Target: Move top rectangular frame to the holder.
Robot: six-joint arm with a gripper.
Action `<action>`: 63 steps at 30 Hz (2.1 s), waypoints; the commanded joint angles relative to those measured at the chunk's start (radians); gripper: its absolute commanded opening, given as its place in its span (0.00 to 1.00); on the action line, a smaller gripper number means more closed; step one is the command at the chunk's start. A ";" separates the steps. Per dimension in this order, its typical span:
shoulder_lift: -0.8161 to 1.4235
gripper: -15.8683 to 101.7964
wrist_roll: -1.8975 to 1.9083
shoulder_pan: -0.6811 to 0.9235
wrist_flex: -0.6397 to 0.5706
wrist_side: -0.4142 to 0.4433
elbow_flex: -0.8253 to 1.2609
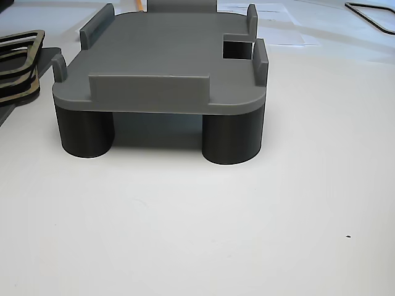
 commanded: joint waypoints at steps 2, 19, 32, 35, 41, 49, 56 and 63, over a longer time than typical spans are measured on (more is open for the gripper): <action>-0.181 0.98 0.186 0.173 0.170 -0.023 -0.199; -0.376 0.92 0.262 0.295 0.265 -0.193 -0.222; -0.419 0.98 0.256 0.290 0.140 -0.201 -0.126; -0.411 0.97 0.247 0.285 0.107 -0.206 -0.095; -0.413 0.65 0.224 0.267 0.086 -0.209 -0.071; -0.396 0.57 0.216 0.255 0.084 -0.210 -0.046; -0.379 0.56 0.210 0.252 0.061 -0.209 -0.012; -0.370 0.55 0.204 0.249 0.034 -0.202 0.018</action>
